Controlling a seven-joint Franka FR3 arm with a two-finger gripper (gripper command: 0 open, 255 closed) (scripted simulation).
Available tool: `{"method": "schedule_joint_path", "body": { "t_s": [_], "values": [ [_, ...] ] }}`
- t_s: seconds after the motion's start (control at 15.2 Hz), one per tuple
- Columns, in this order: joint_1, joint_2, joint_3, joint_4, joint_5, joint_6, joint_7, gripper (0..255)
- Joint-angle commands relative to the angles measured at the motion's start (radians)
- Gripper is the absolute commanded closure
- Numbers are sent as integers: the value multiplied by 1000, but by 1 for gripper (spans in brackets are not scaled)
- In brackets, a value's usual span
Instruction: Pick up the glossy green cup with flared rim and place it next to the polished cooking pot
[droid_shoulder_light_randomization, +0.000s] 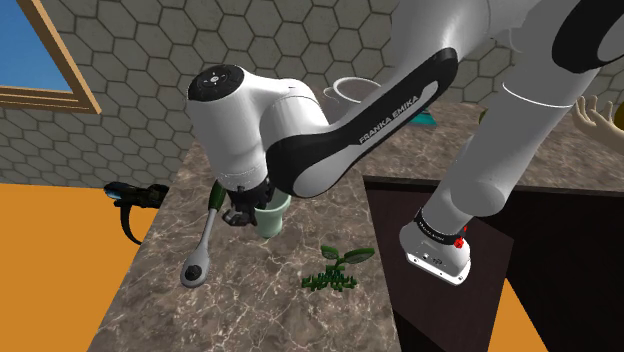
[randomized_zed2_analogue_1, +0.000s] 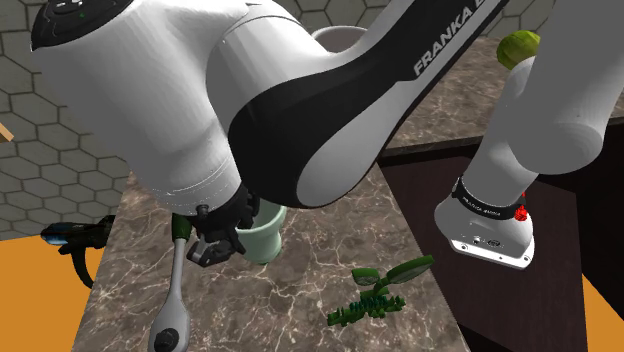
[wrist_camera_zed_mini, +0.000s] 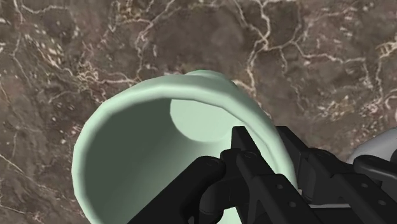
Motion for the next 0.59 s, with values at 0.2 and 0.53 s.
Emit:
{"method": "schedule_joint_path", "body": {
  "t_s": [0.2,0.53],
  "values": [
    [-5,-41,1,34,37,-60,-32,255],
    [-8,-76,-1,73,66,-121,-59,255]
  ]
}}
